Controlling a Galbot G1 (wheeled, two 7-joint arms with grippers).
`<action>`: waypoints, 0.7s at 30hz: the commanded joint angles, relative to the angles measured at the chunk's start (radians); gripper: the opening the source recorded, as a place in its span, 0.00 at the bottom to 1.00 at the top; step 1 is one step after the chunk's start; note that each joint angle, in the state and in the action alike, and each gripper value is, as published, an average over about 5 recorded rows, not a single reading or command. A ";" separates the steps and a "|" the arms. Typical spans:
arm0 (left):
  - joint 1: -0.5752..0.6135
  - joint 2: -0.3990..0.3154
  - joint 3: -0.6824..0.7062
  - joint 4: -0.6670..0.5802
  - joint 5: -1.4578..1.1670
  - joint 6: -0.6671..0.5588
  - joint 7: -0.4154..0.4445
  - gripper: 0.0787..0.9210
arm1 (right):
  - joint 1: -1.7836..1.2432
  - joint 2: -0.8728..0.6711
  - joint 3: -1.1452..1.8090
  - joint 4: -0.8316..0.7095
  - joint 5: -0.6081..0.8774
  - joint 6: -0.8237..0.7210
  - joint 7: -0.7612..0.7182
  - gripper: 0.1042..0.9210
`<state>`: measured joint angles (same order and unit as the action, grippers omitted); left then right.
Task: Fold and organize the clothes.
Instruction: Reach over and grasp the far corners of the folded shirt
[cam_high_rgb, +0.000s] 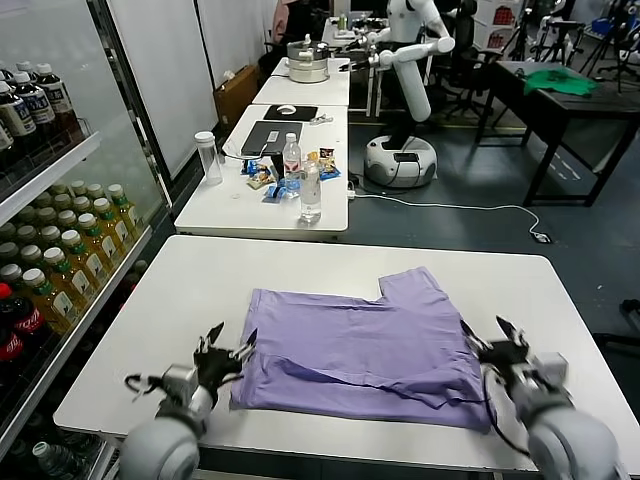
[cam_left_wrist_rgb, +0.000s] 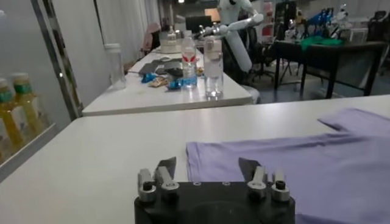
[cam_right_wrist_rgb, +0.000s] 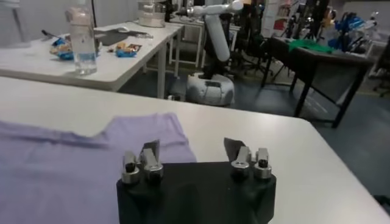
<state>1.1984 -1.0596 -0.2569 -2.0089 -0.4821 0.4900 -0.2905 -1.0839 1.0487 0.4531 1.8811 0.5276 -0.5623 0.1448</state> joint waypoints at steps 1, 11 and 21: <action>-0.479 -0.041 0.182 0.486 -0.055 -0.003 0.004 0.85 | 0.489 0.030 -0.281 -0.453 0.038 -0.017 0.022 0.87; -0.535 -0.090 0.252 0.569 -0.034 0.013 0.009 0.88 | 0.591 0.100 -0.312 -0.675 0.046 -0.017 0.015 0.88; -0.502 -0.100 0.264 0.562 -0.015 0.035 0.009 0.87 | 0.562 0.112 -0.320 -0.722 0.082 -0.019 0.017 0.81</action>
<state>0.7603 -1.1462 -0.0344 -1.5320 -0.5010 0.5171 -0.2795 -0.5848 1.1411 0.1757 1.2869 0.5920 -0.5784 0.1588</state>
